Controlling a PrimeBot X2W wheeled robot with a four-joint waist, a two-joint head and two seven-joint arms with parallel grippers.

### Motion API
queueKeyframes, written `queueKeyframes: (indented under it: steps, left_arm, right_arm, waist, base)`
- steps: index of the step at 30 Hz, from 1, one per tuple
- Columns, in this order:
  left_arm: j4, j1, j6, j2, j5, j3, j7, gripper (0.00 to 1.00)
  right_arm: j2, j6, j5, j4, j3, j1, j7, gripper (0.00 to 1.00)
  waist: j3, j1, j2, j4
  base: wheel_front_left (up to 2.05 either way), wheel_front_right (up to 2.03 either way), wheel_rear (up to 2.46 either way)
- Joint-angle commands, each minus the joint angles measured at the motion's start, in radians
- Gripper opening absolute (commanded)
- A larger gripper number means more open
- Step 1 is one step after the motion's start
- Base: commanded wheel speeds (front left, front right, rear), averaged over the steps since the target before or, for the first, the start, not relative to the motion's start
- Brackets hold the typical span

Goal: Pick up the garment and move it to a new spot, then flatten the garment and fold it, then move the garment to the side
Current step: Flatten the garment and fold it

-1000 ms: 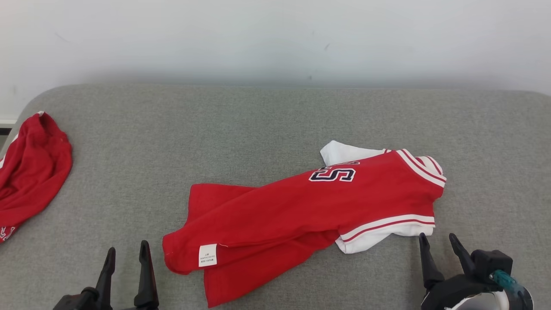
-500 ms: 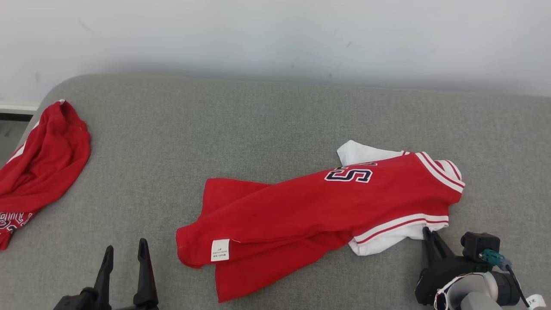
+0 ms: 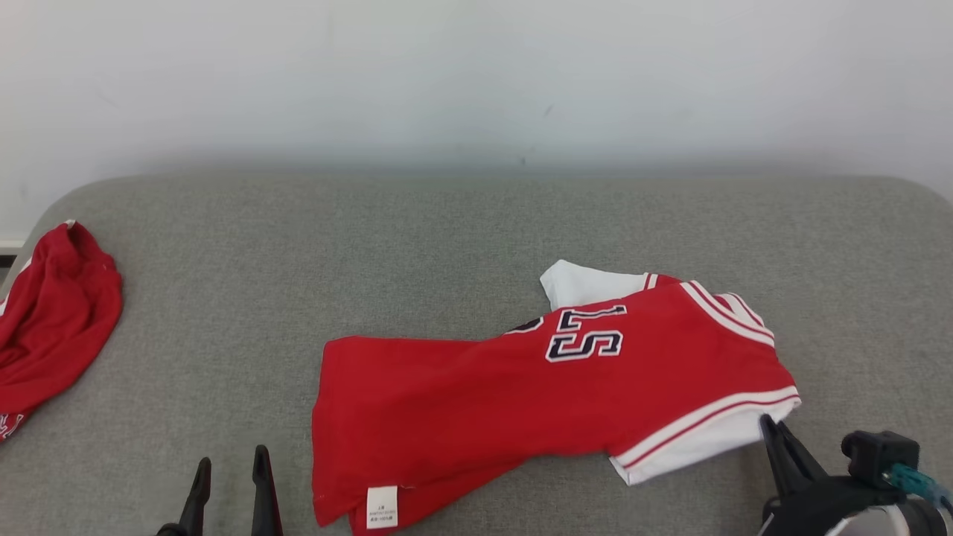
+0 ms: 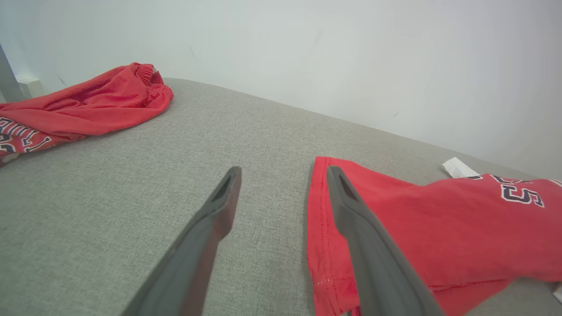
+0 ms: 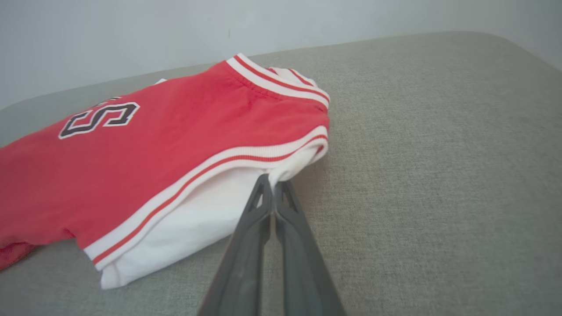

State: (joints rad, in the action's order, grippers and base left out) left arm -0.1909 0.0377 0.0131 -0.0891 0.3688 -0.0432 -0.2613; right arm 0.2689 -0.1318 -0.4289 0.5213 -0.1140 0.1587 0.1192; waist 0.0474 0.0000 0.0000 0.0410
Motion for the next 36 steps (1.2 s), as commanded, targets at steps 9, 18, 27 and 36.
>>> queueKeyframes:
  steps: [9, 18, 27, 36]
  left_arm:
    - [-0.02, 0.001, 0.011, 0.011, -0.017, 0.005, -0.004, 1.0]
    - [-0.048, -0.027, 0.025, 0.022, -0.026, -0.008, -0.004, 1.0]
    - [-0.081, -0.065, 0.034, 0.03, -0.031, -0.033, -0.004, 1.0]
    - [-0.098, -0.081, 0.03, 0.036, -0.022, -0.038, -0.004, 1.0]
  right_arm:
    - [-0.018, 0.002, 0.023, -0.409, 0.116, -0.217, -0.255, 0.0]
    - [-0.044, 0.002, 0.118, -0.414, 0.069, -0.083, -0.329, 0.0]
    - [-0.056, 0.002, 0.133, -0.043, -0.001, 0.228, -0.253, 0.0]
    - [-0.065, 0.002, 0.121, 0.264, -0.067, 0.39, -0.058, 1.0]
  waist:
    - [-0.003, 0.0, 0.0, -0.008]
    - [0.01, 0.0, 0.0, 0.035]
    - [0.019, 0.0, 0.0, 0.09]
    - [0.027, 0.0, 0.0, 0.113]
  base:
    - [0.0, 0.0, 0.0]
    - [0.0, 0.0, 0.0]
    - [0.0, 0.0, 0.0]
    - [0.0, 0.0, 0.0]
